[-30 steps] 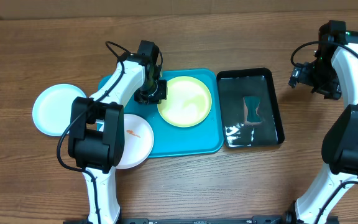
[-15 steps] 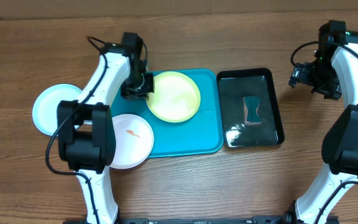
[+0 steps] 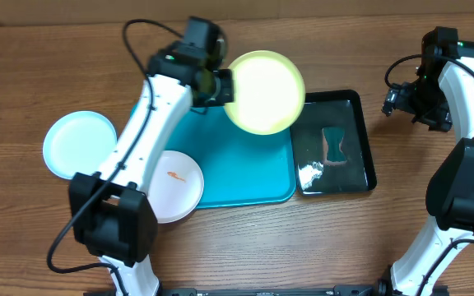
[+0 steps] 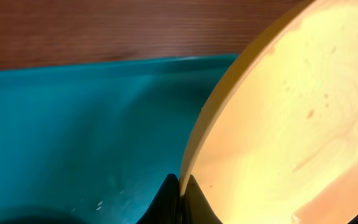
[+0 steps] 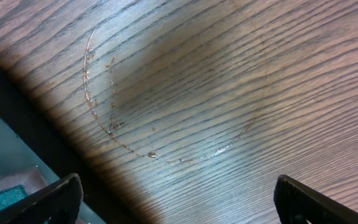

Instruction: Clean dirty plates on tray and stack at the side

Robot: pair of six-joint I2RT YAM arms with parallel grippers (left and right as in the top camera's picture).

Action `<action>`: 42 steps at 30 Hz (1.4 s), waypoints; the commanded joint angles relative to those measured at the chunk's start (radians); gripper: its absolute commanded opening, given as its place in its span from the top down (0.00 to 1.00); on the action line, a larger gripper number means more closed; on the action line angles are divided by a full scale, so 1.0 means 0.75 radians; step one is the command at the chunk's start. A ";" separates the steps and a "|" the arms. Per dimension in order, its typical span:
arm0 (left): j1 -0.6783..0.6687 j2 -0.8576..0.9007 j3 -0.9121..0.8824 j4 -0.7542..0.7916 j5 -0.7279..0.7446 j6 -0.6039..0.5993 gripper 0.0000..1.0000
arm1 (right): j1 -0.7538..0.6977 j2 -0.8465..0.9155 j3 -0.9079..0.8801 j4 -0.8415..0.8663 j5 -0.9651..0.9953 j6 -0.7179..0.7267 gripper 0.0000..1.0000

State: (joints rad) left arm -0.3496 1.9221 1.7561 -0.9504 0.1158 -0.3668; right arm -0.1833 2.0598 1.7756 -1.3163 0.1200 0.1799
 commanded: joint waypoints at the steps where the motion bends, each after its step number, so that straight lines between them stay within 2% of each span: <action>1: -0.112 -0.025 0.030 0.026 -0.133 -0.047 0.96 | -0.006 -0.037 0.020 0.007 0.009 0.003 0.00; 9: -0.381 -0.025 0.030 0.102 -0.535 -0.069 0.96 | -0.006 -0.037 0.020 0.007 0.009 0.003 0.00; 21: -0.747 -0.025 0.030 0.113 -1.350 -0.014 0.96 | -0.006 -0.037 0.020 0.007 0.009 0.003 0.00; 32: -1.011 -0.025 0.030 0.223 -2.095 0.126 0.96 | -0.006 -0.037 0.020 0.007 0.009 0.003 0.00; 36: -1.050 -0.025 0.030 0.313 -2.208 0.188 0.96 | -0.006 -0.037 0.020 0.007 0.009 0.003 0.00; 42: -1.049 -0.025 0.030 0.362 -2.106 0.215 0.96 | -0.006 -0.037 0.020 0.007 0.009 0.003 0.00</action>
State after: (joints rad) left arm -1.1389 1.9224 1.7561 -0.6865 -1.4483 -0.2245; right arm -0.1833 2.0598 1.7756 -1.3167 0.1200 0.1795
